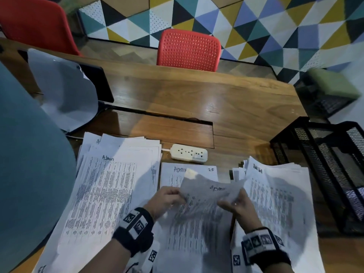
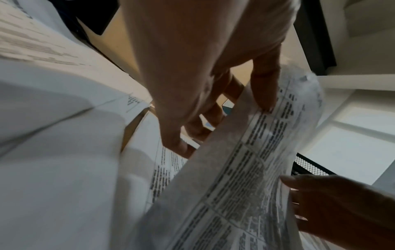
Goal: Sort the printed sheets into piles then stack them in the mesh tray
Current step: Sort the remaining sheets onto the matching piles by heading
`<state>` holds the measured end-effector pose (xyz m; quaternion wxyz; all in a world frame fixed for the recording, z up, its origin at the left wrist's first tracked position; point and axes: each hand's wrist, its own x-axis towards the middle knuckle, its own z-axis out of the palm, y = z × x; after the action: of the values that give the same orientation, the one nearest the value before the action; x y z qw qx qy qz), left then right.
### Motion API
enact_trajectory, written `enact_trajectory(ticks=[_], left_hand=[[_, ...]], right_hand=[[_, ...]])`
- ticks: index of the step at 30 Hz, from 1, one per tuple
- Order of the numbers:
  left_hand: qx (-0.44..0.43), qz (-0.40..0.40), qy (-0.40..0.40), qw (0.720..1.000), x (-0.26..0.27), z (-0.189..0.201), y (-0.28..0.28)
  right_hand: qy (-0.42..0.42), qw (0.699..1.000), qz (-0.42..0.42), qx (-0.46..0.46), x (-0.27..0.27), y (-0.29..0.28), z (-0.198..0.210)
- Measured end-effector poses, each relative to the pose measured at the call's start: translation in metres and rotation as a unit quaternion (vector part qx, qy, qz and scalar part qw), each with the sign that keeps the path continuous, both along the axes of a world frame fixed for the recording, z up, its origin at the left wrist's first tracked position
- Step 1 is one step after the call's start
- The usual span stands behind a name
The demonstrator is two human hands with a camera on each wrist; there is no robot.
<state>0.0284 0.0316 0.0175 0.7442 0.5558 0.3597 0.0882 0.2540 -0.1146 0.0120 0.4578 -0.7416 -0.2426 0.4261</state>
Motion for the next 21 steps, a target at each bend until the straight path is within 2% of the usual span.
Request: enact_trajectory(ticks=[2, 4, 7, 11, 16, 18, 21], left_hand=[[0.022, 0.027, 0.046, 0.998, -0.002, -0.001, 0.002], [0.065, 0.063, 0.107, 0.99, 0.0, -0.007, 0.004], [0.17, 0.121, 0.228, 0.951, 0.006, -0.015, 0.005], [0.193, 0.173, 0.295, 0.92, 0.019, -0.019, -0.002], [0.155, 0.155, 0.374, 0.901, 0.032, -0.01, -0.003], [0.151, 0.121, 0.404, 0.894, 0.032, -0.012, 0.001], [0.159, 0.054, 0.409, 0.897, 0.028, -0.02, 0.003]], right_hand=[[0.051, 0.998, -0.03, 0.003, -0.003, 0.004, -0.004], [0.025, 0.996, -0.076, -0.031, -0.005, 0.006, -0.007], [-0.012, 0.989, -0.126, -0.077, -0.004, 0.004, -0.021], [0.029, 0.981, -0.164, -0.101, -0.004, 0.003, -0.029], [0.024, 0.983, -0.15, -0.105, -0.007, 0.003, -0.025], [0.038, 0.989, -0.114, -0.089, -0.01, 0.005, -0.019], [0.048, 0.993, -0.073, -0.079, -0.014, 0.005, -0.015]])
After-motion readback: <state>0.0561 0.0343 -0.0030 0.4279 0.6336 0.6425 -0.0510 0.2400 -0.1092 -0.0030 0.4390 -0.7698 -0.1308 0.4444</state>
